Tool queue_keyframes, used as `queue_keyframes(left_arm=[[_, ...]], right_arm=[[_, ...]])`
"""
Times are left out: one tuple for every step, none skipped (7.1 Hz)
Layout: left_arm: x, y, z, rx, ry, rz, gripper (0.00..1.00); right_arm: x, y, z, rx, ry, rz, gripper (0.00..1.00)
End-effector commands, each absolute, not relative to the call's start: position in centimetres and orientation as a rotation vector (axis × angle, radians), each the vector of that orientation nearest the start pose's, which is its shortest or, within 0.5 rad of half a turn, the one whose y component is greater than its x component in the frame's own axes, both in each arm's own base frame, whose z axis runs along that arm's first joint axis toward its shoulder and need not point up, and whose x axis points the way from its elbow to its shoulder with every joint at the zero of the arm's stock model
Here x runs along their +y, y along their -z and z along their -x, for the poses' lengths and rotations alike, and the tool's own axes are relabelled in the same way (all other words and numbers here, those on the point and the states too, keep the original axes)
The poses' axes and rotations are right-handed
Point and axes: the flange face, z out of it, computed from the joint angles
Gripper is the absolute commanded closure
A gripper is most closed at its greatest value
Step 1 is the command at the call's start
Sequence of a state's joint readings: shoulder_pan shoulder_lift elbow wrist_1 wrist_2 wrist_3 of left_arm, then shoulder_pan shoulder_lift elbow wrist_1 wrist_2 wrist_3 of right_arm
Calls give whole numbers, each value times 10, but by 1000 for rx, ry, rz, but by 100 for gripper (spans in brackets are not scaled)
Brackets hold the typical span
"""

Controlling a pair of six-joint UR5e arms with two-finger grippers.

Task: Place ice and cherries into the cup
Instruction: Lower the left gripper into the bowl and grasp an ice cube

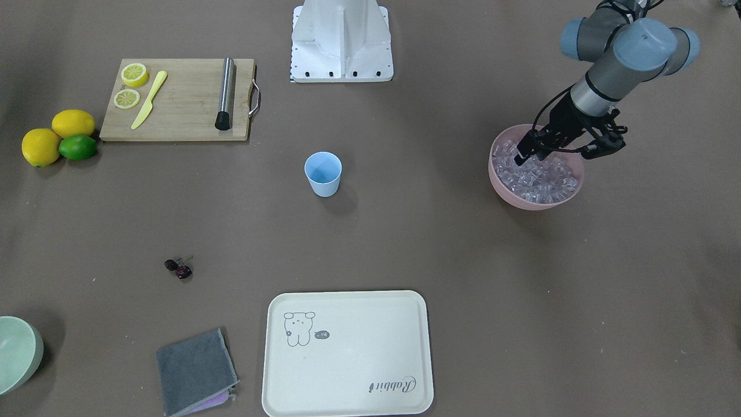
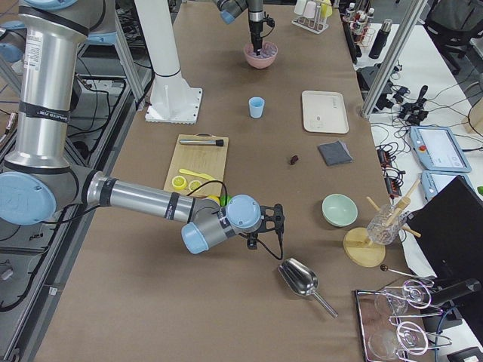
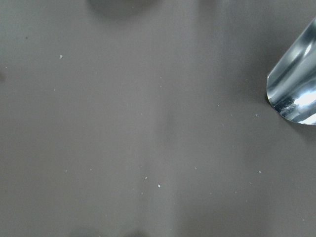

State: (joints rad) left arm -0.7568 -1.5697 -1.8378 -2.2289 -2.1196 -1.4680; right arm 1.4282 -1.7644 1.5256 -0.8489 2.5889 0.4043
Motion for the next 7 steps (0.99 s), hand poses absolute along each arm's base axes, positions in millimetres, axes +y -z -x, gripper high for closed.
queue_keyframes(left_arm=[[-406, -457, -312, 1031, 342, 88, 40], [-407, -459, -312, 1028, 343, 89, 40], [-407, -460, -313, 1026, 345, 91, 40], [-407, -461, -314, 1023, 343, 88, 41], [-406, -463, -315, 1024, 338, 88, 42], [-406, -464, -316, 1025, 335, 88, 45], [-405, -464, -317, 1024, 334, 89, 46]], right_arm=[[-412, -674, 10, -1080, 10, -147, 0], [-412, -674, 10, -1080, 10, -147, 0], [-412, -674, 10, -1080, 10, -147, 0], [-412, -674, 10, -1080, 10, -147, 0], [-412, -674, 10, -1080, 10, -147, 0], [-412, -674, 10, -1080, 10, -147, 0], [-412, -674, 10, -1080, 10, -147, 0]])
